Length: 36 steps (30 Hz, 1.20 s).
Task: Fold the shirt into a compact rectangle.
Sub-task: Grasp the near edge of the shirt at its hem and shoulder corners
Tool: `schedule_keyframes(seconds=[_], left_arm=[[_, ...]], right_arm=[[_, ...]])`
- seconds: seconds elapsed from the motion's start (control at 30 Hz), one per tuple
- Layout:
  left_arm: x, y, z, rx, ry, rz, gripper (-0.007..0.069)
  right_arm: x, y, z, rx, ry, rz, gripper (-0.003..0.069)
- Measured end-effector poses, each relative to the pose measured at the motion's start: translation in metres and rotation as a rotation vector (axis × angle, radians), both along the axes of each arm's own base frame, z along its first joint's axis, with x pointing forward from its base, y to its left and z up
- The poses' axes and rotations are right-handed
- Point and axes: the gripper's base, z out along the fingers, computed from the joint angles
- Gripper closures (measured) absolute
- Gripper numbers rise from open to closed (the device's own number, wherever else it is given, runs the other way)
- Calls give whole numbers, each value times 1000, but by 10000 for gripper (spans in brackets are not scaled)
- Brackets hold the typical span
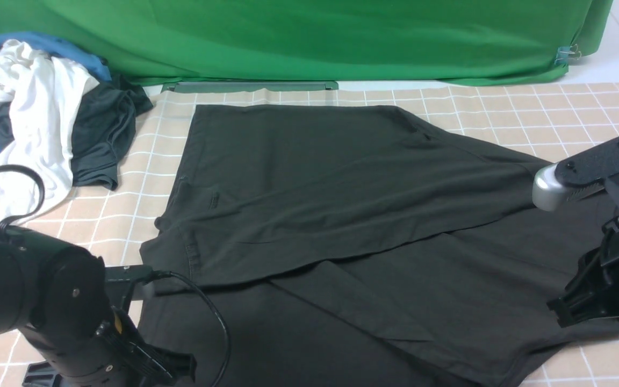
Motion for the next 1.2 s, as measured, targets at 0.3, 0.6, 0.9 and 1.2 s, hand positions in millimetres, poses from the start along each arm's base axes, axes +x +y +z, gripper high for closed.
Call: schedule_keyframes(seconds=[0.3, 0.6, 0.9, 1.2], left_arm=[[-10, 11, 37, 39, -95, -54, 591], [-26, 22, 59, 70, -130, -37, 591], [-23, 22, 59, 67, -159, -33, 591], [-19, 19, 60, 39, -207, -25, 591]], right_arm=[[0, -28, -4, -96, 110, -28, 588], [-10, -42, -43, -22, 218, -25, 427], [17, -31, -87, 7, 177, 51, 68], [41, -26, -127, -29, 195, 105, 108]])
